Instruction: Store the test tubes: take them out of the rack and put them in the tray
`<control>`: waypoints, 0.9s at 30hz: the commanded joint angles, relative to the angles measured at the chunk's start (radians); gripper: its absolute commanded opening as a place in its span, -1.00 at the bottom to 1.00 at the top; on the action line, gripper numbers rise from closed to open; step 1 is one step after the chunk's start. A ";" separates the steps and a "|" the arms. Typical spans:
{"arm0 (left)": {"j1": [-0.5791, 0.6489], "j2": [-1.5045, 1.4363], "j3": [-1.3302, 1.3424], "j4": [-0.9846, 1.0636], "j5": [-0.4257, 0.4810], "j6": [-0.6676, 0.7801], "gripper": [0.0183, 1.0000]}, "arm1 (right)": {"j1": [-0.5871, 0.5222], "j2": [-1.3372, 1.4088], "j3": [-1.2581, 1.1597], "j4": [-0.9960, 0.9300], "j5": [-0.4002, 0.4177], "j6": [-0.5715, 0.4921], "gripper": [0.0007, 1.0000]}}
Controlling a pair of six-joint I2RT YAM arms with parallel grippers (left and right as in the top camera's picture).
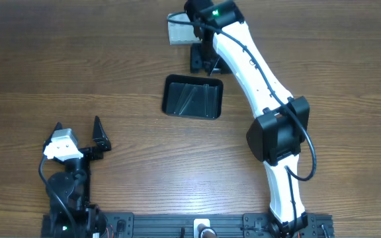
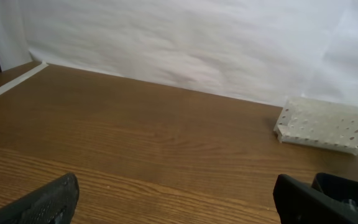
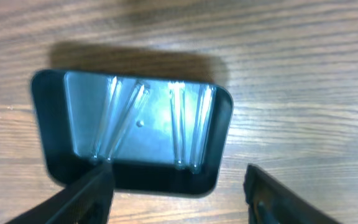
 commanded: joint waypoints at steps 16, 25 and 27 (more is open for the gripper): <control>0.002 -0.008 -0.004 0.000 0.013 0.015 0.99 | -0.013 -0.095 0.169 -0.183 0.100 -0.106 0.73; 0.002 -0.008 -0.004 0.000 0.013 0.015 1.00 | -0.015 -0.267 0.152 -0.183 0.117 -0.157 0.79; 0.002 -0.008 -0.004 0.000 0.013 0.015 1.00 | -0.016 -0.321 0.128 -0.183 0.117 -0.171 0.81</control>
